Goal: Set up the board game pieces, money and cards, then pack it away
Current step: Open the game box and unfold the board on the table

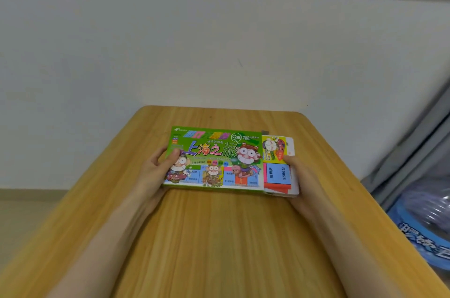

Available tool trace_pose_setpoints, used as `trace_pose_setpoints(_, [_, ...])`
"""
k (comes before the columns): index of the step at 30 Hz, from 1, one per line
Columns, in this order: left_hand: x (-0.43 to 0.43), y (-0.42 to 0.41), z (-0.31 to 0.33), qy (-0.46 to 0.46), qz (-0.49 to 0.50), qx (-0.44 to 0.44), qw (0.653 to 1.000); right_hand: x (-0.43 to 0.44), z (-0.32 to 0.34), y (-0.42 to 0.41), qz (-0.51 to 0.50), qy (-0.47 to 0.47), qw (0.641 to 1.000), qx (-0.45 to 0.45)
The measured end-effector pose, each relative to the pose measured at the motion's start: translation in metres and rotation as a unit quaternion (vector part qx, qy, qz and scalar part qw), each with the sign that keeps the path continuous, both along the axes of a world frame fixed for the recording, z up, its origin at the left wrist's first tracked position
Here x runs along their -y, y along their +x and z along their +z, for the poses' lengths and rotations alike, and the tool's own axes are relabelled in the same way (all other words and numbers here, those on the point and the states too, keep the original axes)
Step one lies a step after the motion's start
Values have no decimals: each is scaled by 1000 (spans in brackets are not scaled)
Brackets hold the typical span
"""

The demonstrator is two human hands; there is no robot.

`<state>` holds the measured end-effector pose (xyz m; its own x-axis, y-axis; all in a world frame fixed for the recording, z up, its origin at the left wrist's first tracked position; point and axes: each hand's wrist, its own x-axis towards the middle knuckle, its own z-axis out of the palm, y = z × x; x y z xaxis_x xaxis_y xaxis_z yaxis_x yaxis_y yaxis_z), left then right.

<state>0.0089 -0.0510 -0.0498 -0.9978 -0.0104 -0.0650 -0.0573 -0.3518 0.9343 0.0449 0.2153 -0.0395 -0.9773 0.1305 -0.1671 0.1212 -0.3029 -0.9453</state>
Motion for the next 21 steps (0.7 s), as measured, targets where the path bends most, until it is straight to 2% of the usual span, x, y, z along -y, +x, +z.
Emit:
trace_pose_setpoints(4, [1, -2, -2, -11, 7, 2, 1000, 1, 2, 3, 23, 59, 998, -12])
trace_pose_setpoints(13, [9, -7, -3, -25, 69, -19, 997, -21, 6, 1, 15, 27, 999, 18])
trace_pose_setpoints(21, [20, -13, -5, -21, 183, -46, 982, -33, 8, 1, -16, 43, 998, 32])
